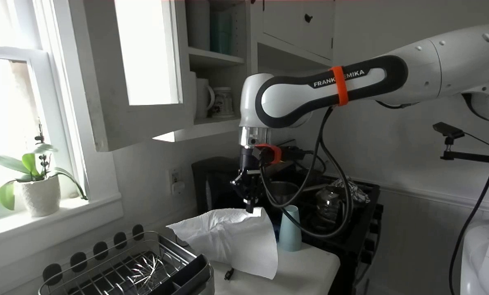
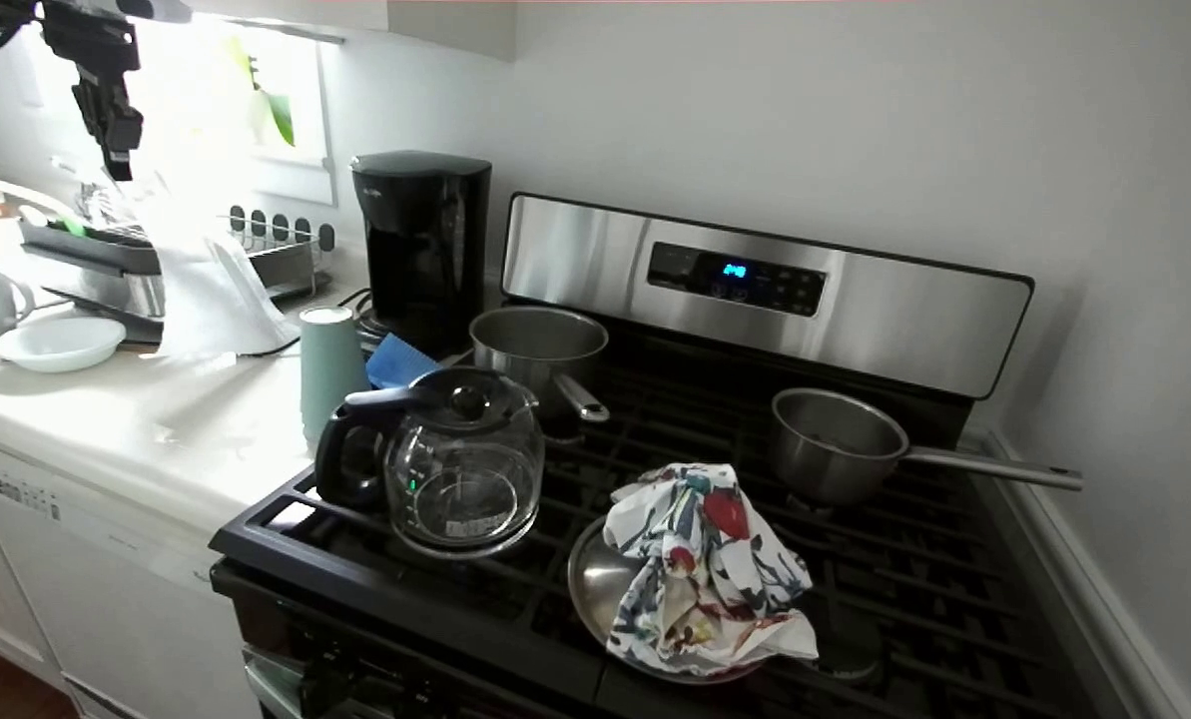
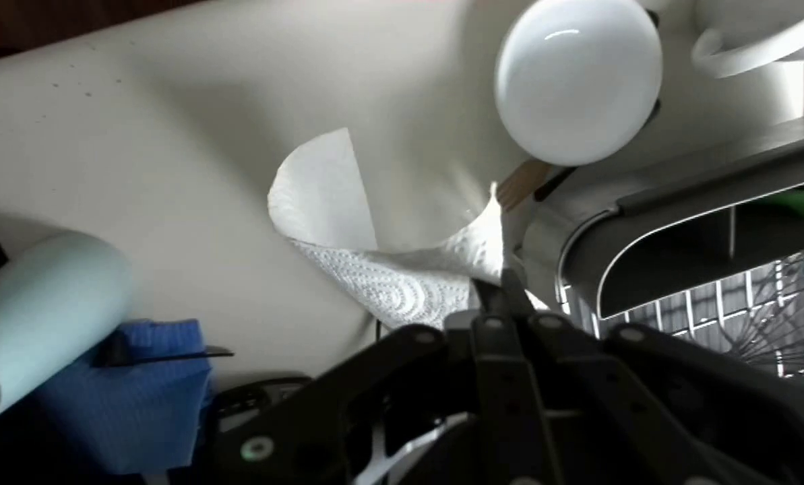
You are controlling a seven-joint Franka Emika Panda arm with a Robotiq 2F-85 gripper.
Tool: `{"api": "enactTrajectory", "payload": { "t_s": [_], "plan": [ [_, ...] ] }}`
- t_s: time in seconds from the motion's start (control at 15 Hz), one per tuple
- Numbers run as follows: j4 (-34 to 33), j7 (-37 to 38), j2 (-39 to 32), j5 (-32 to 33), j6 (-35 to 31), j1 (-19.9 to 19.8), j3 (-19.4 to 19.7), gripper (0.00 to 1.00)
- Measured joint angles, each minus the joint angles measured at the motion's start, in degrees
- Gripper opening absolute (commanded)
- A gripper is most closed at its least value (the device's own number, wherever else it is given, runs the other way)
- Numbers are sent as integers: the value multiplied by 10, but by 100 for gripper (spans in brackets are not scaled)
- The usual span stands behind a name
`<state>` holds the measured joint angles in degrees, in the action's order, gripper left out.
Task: Use the paper towel to wipe the counter
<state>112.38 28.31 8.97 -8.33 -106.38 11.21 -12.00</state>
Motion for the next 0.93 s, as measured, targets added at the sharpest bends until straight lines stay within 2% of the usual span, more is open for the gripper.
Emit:
{"api": "enactTrajectory", "payload": {
  "t_s": [0.27, 0.53, 0.73, 0.93],
  "plan": [
    [11, -23, 17, -9, -58, 3, -2, 1],
    [16, -22, 21, -1, -63, 2, -4, 0],
    [15, 17, 21, 72, -62, -4, -12, 0],
    [15, 71, 38, 152, -31, -7, -27, 0]
  ]
}}
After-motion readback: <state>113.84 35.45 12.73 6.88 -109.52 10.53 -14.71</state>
